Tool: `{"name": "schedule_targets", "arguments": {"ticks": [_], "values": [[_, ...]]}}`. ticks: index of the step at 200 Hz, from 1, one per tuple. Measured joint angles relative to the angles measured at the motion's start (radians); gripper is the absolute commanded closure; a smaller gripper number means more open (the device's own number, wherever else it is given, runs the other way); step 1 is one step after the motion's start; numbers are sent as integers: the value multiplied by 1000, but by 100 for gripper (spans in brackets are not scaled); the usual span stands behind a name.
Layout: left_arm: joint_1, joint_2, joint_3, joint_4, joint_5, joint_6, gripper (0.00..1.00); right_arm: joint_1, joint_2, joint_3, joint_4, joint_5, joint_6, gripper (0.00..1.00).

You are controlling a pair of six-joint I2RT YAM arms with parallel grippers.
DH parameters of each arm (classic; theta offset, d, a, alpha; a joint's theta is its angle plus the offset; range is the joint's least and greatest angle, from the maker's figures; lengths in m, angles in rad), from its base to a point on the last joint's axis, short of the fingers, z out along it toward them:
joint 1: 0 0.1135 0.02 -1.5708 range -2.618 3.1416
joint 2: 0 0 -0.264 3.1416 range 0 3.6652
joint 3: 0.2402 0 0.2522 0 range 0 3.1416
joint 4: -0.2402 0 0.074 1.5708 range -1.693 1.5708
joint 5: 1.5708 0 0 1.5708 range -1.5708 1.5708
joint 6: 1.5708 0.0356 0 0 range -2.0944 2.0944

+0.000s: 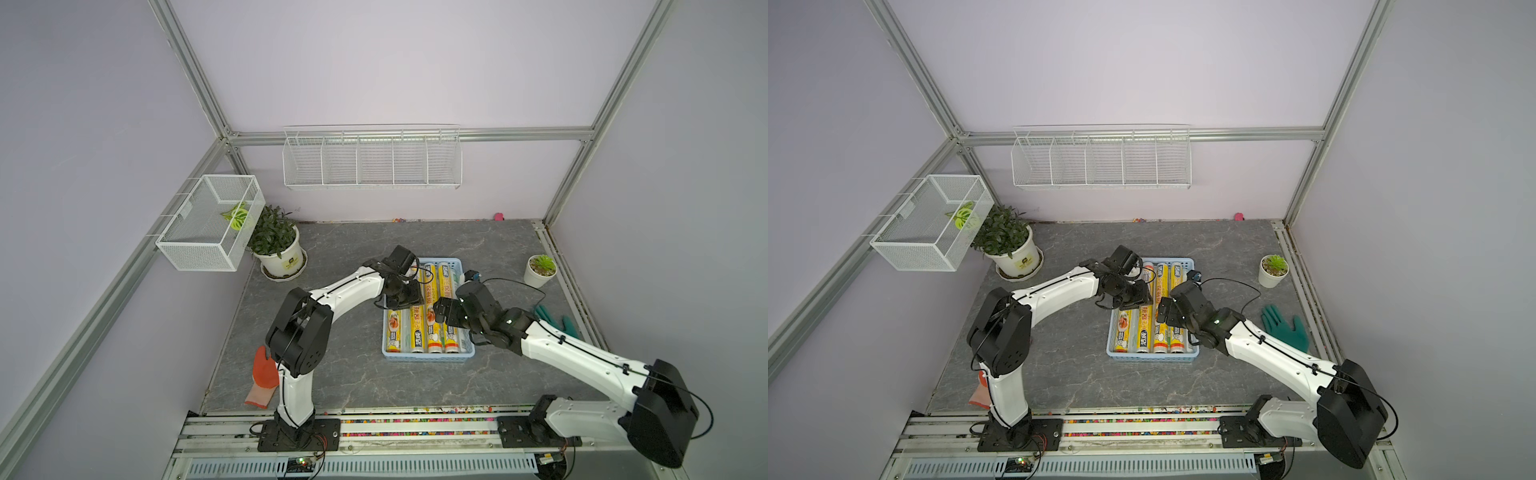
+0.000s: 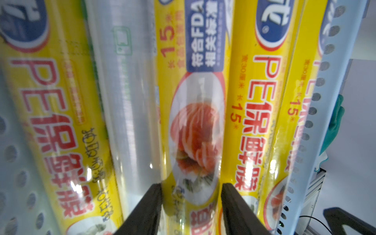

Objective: Put the plastic wrap into the basket
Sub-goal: Place the plastic wrap in the basket, then reset both arms

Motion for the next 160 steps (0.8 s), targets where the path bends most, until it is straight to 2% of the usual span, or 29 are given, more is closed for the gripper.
{"name": "schedule_targets", "arguments": {"ticks": [48, 101, 130, 160], "values": [[-5, -140, -76, 44, -56, 4, 40, 0, -100, -26, -2, 58, -29, 3], [-5, -356, -205, 142, -211, 18, 36, -17, -249, -38, -35, 245, -138, 3], [-5, -487, -291, 175, -351, 27, 26, -81, -299, -41, -64, 330, -235, 3], [-5, -653, -389, 204, -541, 43, 4, -179, -336, -66, -66, 407, -328, 3]]}}
